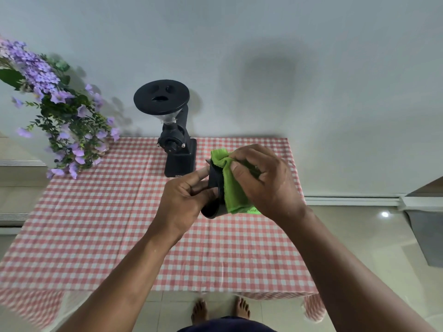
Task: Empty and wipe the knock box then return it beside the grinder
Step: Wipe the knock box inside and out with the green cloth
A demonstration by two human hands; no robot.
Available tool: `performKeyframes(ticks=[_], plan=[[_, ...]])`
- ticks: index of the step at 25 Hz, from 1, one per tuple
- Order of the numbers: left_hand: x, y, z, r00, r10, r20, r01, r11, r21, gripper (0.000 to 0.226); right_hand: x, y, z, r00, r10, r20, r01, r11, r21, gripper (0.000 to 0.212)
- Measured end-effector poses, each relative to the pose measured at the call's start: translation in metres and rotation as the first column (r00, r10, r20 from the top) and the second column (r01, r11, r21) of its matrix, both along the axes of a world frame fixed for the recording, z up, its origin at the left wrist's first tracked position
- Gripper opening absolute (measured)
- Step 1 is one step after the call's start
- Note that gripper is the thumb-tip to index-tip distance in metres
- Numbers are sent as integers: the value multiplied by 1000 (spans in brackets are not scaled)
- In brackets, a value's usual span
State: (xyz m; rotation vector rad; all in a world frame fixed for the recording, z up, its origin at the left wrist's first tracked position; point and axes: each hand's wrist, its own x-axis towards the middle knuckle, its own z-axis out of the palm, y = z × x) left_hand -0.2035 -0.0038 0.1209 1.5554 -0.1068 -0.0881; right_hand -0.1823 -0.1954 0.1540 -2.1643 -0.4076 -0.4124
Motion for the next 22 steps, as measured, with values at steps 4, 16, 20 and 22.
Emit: performKeyframes(ticks=[4,16,20,22], plan=[[-8,1,1,998,-54,26,55,996,-65,51,20,-4,5,962,-25,-274,44,997,63,18],[-7,-1,-4,994,91,54,-95,992,81,34,-70,25,-36,993,-33,111,58,972,-227,41],[-4,-1,1,993,58,104,-72,989,132,35,-60,23,-35,967,78,242,-17,970,-242,30],[-2,-2,2,994,31,104,-43,992,118,39,-41,15,-25,967,46,252,-14,992,-128,27]])
